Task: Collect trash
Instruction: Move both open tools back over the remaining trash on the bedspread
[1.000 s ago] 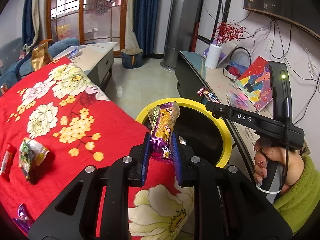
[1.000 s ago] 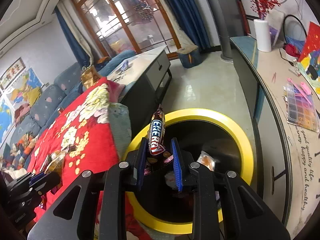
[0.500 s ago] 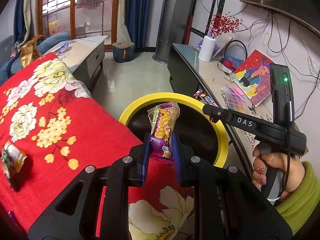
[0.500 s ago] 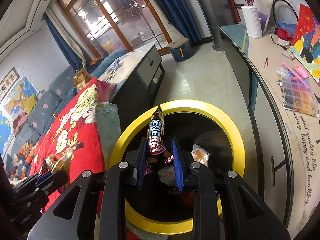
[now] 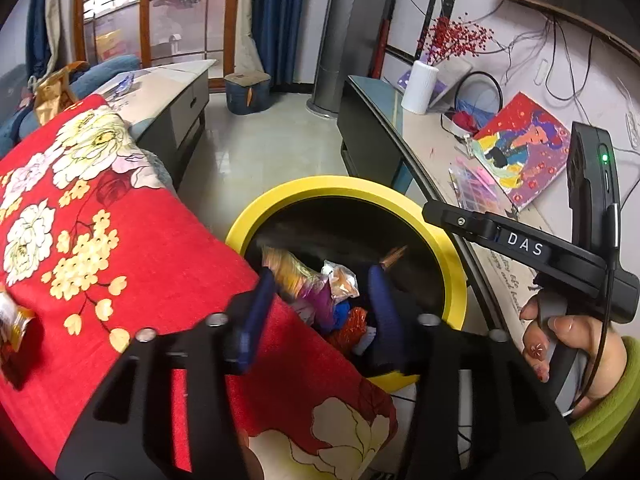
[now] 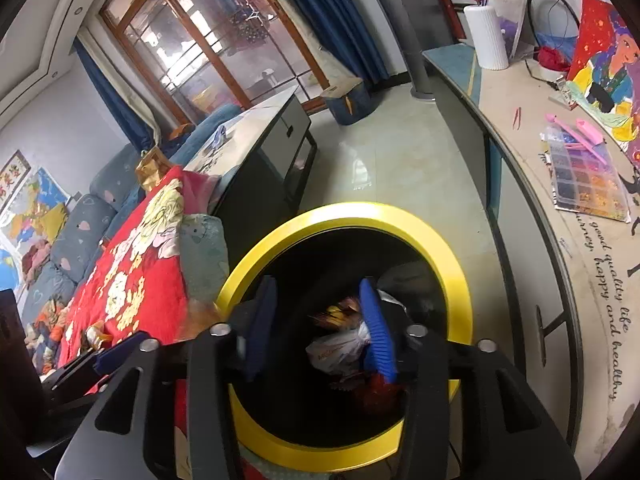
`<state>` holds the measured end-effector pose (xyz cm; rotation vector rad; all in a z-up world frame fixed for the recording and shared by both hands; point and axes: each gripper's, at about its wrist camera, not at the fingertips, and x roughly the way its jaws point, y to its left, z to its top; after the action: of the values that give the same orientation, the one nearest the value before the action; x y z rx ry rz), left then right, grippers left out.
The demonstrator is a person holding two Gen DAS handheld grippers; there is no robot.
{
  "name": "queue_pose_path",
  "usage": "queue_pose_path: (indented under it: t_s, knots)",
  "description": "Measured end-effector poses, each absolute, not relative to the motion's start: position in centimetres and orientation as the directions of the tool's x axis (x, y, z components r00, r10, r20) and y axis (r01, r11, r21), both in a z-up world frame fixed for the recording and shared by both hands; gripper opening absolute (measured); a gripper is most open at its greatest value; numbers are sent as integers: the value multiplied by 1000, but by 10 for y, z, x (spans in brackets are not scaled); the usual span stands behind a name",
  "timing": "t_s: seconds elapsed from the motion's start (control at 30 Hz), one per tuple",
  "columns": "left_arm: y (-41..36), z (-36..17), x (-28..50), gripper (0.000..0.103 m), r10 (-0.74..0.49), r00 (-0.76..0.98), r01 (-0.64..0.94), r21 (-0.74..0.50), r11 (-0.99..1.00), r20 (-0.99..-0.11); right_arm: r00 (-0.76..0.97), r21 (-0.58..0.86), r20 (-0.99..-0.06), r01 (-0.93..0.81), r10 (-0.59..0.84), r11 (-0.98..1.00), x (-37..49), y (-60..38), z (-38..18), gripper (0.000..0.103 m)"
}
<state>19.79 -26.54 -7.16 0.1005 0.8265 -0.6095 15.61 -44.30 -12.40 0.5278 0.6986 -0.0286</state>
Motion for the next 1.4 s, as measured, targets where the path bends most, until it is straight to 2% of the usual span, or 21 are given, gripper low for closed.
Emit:
queue_pose_path:
  t_s: [0.07, 0.13, 0.2, 0.33, 0.37, 0.87, 1.4]
  knots:
    - [-262, -69, 197, 61, -470, 527, 536, -153, 830, -708, 775, 449, -617, 201, 139, 871, 155, -442, -122, 48]
    - [-257, -66, 194, 66, -479, 533, 527, -169, 833, -697, 779, 444, -613, 203, 130, 873, 155, -441, -120, 50]
    - [-252, -62, 192, 80, -486, 541, 521, -180, 834, -687, 783, 436, -610, 204, 121, 877, 153, -439, -117, 52]
    - [-239, -51, 185, 88, -482, 577, 504, -177, 846, -660, 794, 419, -597, 193, 109, 888, 152, -432, -108, 55]
    - [-234, -47, 182, 89, -478, 592, 497, -173, 850, -648, 797, 415, -594, 191, 106, 890, 152, -430, -106, 59]
    - [-146, -18, 153, 92, -336, 748, 333, -115, 936, -572, 816, 377, -551, 54, 177, 924, 150, -366, -76, 63]
    - [-76, -9, 132, 92, -239, 814, 197, -135, 971, -530, 801, 316, -528, -124, 282, 941, 144, -289, -56, 63]
